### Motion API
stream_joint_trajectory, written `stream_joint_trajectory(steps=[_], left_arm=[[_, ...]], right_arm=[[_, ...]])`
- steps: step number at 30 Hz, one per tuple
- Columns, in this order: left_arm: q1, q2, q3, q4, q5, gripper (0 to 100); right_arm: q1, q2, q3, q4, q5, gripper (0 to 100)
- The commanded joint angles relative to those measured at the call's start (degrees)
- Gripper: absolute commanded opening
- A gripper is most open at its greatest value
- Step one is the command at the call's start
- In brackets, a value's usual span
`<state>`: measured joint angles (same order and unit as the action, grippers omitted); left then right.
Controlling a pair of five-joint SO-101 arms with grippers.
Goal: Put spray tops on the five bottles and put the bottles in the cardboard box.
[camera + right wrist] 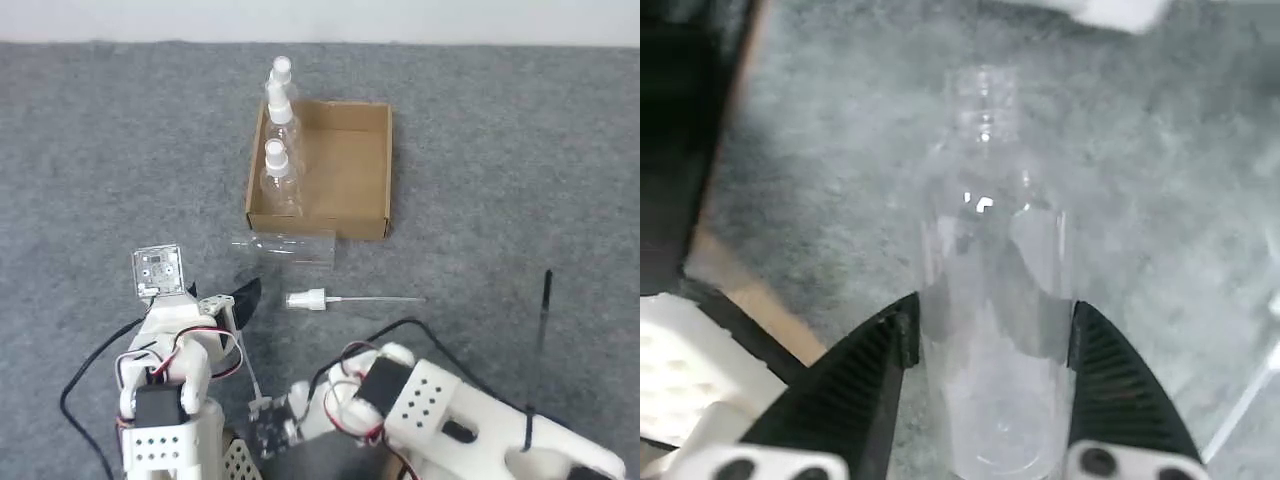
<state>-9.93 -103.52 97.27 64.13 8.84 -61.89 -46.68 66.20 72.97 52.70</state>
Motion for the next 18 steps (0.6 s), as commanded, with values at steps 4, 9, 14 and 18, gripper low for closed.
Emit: stream_joint_trajectory(steps=[4, 9, 14, 18], left_arm=[[-0.4, -0.7, -0.7, 0.3, -0.6, 33], [-0.4, -0.7, -0.7, 0.3, -0.6, 33], [-0.4, -0.7, -0.7, 0.3, -0.6, 33], [-0.4, -0.7, -0.7, 0.3, -0.6, 33]], right_arm=[[7.1, -1.3, -5.7, -0.9, -3.3, 17.7], [11.5, -1.3, -7.4, -0.9, -4.3, 17.7], [17.7, -1.3, -9.4, -1.0, -4.2, 17.7], [19.7, -1.3, -9.9, -2.1, -4.4, 17.7]])
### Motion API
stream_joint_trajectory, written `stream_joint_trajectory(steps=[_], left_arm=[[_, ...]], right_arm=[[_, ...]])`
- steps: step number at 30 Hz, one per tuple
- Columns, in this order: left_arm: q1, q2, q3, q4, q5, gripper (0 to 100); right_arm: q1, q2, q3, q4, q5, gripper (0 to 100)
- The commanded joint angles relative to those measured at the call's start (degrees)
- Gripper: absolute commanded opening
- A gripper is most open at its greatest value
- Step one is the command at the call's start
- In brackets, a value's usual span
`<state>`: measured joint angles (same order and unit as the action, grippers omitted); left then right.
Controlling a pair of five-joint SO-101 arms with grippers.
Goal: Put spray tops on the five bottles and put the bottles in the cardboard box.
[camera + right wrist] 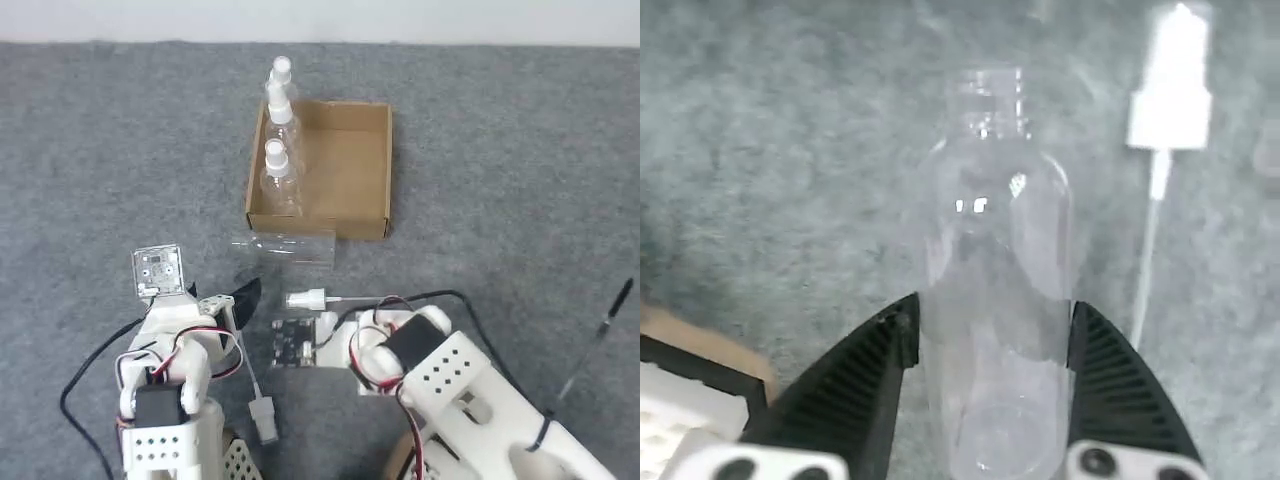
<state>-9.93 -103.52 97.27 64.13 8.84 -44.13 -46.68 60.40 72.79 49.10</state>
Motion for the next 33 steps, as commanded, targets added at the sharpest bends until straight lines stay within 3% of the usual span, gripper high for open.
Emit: stream_joint_trajectory(steps=[1, 14, 25, 33], left_arm=[[-0.4, -0.7, -0.7, 0.3, -0.6, 33], [-0.4, -0.7, -0.7, 0.3, -0.6, 33], [-0.4, -0.7, -0.7, 0.3, -0.6, 33], [-0.4, -0.7, -0.7, 0.3, -0.6, 33]], right_arm=[[2.1, -1.3, -4.0, -2.6, -0.8, 17.7], [1.6, 0.0, -4.1, -5.8, -9.0, 17.7], [1.6, 20.3, -12.9, -5.8, -10.9, 23.5], [-0.2, 23.1, -15.1, -5.8, -13.8, 23.6]])
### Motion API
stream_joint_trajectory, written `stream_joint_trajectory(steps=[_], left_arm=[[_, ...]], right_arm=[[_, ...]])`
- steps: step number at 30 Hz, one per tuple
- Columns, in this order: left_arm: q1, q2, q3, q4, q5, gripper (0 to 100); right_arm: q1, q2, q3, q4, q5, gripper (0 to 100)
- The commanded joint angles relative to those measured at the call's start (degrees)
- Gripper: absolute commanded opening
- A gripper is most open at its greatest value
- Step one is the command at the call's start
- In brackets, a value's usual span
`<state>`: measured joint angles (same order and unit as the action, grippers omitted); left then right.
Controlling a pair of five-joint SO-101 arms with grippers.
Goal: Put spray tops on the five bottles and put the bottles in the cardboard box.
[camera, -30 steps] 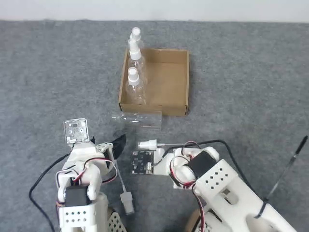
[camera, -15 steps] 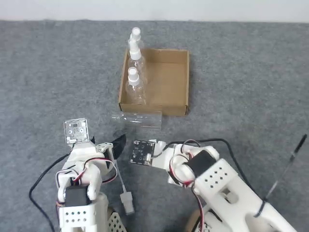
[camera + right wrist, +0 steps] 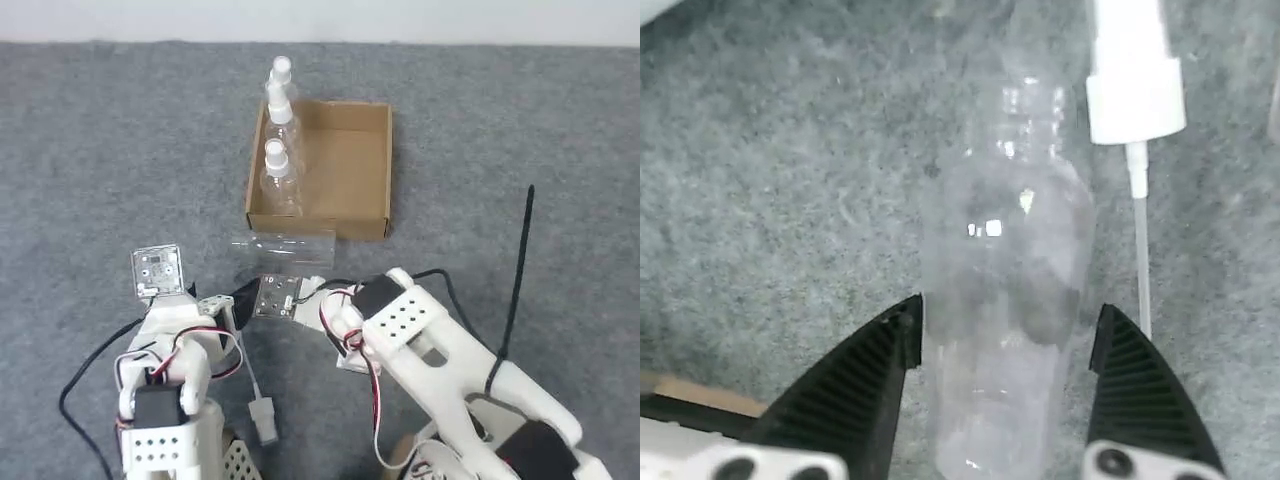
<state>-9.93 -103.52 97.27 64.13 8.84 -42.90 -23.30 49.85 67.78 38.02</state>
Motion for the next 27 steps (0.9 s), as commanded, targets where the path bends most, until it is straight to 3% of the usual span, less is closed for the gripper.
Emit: stream_joint_trajectory(steps=[1, 6, 27], left_arm=[[-0.4, -0.7, -0.7, 0.3, -0.6, 33], [-0.4, -0.7, -0.7, 0.3, -0.6, 33], [-0.4, -0.7, -0.7, 0.3, -0.6, 33]], right_arm=[[-2.3, -0.2, -4.9, -0.8, -3.9, 23.6], [-5.8, 0.3, -5.1, -1.5, -6.0, 23.6], [-6.0, 10.7, -7.8, -5.6, -6.3, 23.1]])
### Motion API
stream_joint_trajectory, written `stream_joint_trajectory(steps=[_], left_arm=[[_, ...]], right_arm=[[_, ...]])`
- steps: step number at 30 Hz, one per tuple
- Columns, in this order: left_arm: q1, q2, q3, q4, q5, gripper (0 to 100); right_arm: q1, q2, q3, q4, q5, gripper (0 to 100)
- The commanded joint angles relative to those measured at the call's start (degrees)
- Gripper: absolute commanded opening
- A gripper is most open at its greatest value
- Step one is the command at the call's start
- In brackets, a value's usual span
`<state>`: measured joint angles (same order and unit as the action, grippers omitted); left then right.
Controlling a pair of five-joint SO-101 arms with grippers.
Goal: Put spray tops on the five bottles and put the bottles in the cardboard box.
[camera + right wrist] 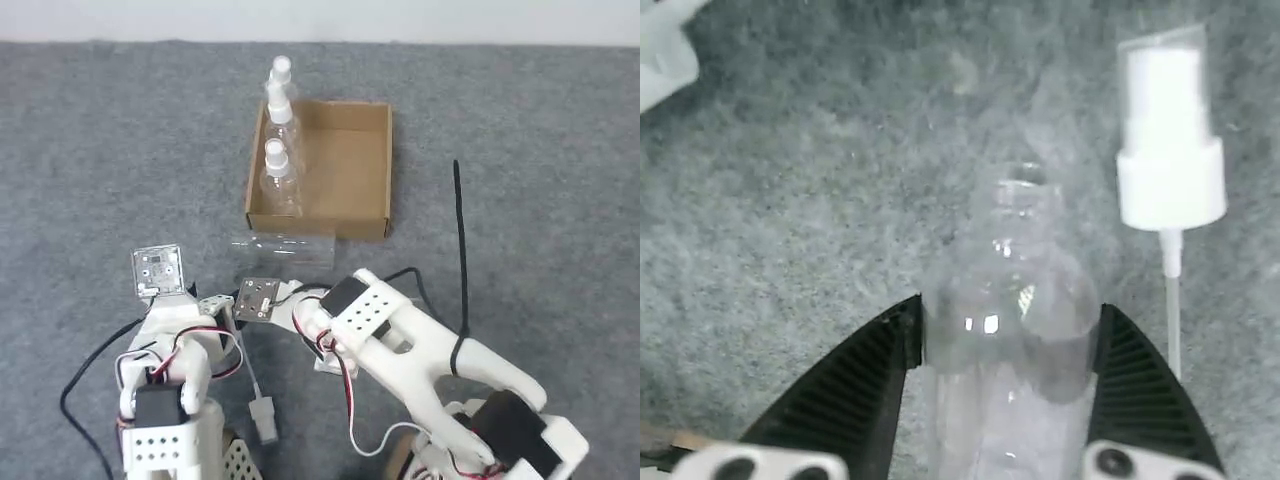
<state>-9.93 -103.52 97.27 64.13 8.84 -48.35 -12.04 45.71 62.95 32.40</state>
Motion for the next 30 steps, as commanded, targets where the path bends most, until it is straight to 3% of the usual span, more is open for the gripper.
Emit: stream_joint_trajectory(steps=[1, 8, 30], left_arm=[[-0.4, -0.7, -0.7, 0.3, -0.6, 33], [-0.4, -0.7, -0.7, 0.3, -0.6, 33], [-0.4, -0.7, -0.7, 0.3, -0.6, 33]], right_arm=[[-0.6, -0.6, -3.7, -0.7, -0.7, 23.1], [-0.6, -0.6, -3.7, -0.6, -0.7, 13.7], [-0.6, -6.5, -4.0, 6.5, -2.7, 13.3]])
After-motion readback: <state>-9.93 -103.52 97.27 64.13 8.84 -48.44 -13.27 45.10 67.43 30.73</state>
